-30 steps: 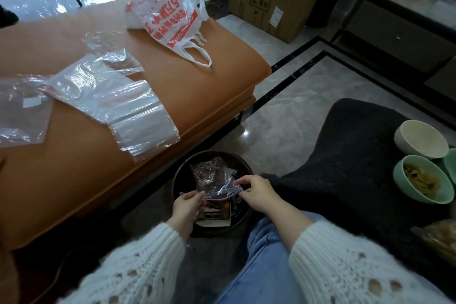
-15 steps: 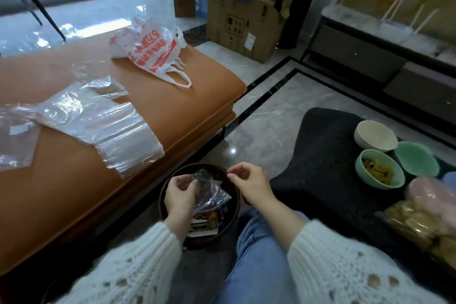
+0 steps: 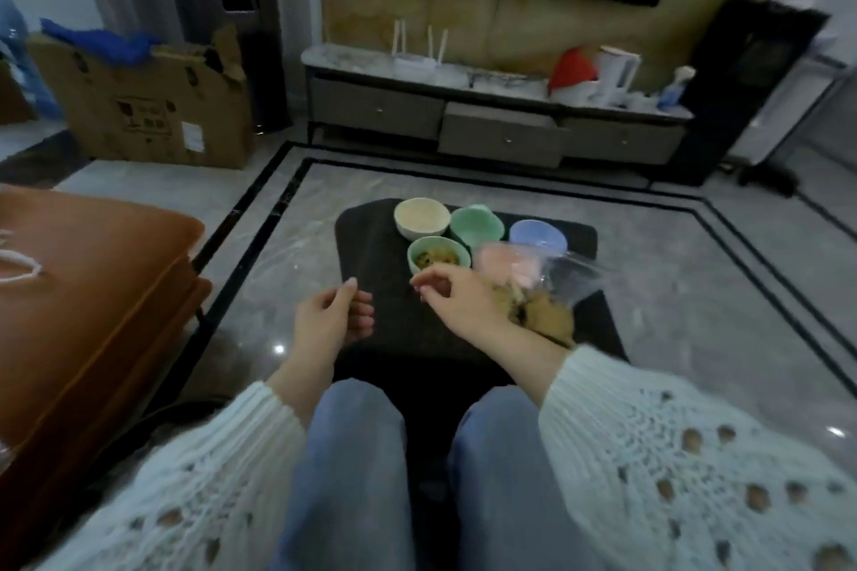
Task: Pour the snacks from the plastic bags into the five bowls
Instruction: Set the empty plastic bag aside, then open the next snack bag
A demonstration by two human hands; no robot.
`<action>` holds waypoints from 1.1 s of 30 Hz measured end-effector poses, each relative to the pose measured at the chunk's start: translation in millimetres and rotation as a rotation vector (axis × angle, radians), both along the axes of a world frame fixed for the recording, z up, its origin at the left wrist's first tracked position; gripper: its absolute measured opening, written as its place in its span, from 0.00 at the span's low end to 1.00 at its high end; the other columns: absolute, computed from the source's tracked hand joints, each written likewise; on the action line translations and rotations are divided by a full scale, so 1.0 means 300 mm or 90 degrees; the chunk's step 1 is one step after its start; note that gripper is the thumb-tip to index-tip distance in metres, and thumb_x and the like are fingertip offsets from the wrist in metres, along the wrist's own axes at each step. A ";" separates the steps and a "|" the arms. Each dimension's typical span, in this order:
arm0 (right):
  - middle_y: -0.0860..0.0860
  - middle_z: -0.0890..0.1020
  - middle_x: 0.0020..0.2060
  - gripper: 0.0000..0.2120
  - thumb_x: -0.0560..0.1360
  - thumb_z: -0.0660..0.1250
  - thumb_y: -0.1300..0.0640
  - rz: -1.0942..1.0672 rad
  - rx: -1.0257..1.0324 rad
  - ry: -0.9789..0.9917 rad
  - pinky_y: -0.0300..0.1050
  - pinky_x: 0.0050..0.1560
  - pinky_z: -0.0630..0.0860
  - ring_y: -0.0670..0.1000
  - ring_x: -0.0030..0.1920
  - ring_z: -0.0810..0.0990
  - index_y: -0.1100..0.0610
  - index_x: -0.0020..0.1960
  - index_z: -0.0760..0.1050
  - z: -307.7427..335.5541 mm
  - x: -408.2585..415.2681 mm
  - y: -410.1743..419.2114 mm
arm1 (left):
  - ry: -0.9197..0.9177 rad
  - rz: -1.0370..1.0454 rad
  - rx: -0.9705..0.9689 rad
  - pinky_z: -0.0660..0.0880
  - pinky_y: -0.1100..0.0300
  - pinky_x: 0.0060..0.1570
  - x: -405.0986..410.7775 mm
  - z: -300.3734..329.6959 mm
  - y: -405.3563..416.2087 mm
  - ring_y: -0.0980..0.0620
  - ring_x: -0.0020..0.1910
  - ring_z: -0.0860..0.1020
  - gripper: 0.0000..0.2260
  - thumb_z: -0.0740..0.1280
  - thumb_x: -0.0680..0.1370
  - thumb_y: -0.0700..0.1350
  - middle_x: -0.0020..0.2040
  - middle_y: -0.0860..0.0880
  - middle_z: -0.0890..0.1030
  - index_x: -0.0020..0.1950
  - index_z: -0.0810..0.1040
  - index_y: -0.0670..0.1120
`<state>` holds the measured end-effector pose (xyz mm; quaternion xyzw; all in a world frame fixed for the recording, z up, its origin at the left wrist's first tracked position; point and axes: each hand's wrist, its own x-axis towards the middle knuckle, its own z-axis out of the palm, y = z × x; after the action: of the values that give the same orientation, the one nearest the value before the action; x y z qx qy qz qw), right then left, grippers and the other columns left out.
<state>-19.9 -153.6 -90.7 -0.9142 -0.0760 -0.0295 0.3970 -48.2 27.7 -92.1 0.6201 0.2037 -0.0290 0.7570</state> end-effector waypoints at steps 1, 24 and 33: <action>0.51 0.86 0.51 0.08 0.78 0.68 0.61 -0.031 -0.015 -0.001 0.48 0.56 0.80 0.49 0.50 0.83 0.53 0.54 0.83 0.023 -0.004 -0.062 | -0.011 -0.016 -0.001 0.77 0.65 0.25 0.014 0.008 -0.047 0.56 0.22 0.77 0.11 0.62 0.82 0.43 0.34 0.43 0.77 0.43 0.78 0.39; 0.52 0.79 0.68 0.21 0.79 0.63 0.65 -0.205 -0.112 0.010 0.49 0.70 0.72 0.53 0.68 0.76 0.54 0.70 0.76 0.083 0.111 -0.634 | 0.060 -0.236 0.162 0.74 0.53 0.60 0.191 -0.119 -0.460 0.47 0.68 0.71 0.27 0.70 0.76 0.42 0.74 0.44 0.68 0.75 0.67 0.49; 0.52 0.82 0.63 0.20 0.78 0.64 0.66 -0.210 -0.113 0.019 0.36 0.58 0.72 0.48 0.59 0.80 0.55 0.69 0.77 0.069 0.100 -0.597 | 0.093 -0.330 0.097 0.70 0.46 0.67 0.189 -0.128 -0.472 0.47 0.66 0.75 0.29 0.70 0.77 0.43 0.69 0.47 0.75 0.77 0.64 0.48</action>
<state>10.0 -332.6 -70.0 -0.9461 0.0783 -0.0739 0.3055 8.5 -114.0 -130.6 0.7032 0.0937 -0.2507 0.6587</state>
